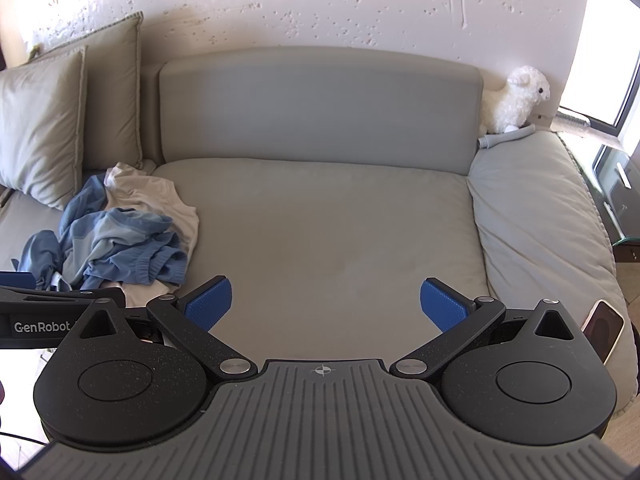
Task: Fold clothes
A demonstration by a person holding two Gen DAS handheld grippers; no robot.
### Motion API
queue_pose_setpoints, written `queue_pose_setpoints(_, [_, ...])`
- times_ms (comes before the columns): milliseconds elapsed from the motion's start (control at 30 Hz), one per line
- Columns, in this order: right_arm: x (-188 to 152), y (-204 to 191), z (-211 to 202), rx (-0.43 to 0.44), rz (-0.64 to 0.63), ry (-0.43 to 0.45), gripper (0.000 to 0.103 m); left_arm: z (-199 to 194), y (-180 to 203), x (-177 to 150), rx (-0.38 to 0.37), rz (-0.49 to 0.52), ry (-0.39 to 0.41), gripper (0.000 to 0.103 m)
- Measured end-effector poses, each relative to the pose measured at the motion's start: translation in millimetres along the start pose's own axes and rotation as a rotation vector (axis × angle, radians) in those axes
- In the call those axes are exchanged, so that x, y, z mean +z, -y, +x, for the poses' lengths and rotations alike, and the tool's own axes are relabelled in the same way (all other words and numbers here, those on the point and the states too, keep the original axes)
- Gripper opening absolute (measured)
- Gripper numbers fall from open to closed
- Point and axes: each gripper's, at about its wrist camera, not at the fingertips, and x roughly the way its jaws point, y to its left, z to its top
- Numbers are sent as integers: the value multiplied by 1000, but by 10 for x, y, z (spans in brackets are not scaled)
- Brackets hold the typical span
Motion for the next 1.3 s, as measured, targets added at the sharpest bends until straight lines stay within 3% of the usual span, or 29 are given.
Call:
queue_pose_setpoints(633, [80,-251,104,19,-64,-16,103,124,-258,-29,34,-55,-17,103])
queue_pose_setpoints(1000, [176,-749,349,141,-171,-5,103,320,-788,-52,129,-162,-19,103])
queue_pose_setpoints(1100, [200,-948,424,176,-223,21,103,368,-943,-41,151,-179,22,100])
queue_pose_setpoints(1300, [299,-1351,687,270,-295,78,103,595,-1214,31,190,-193,26,84])
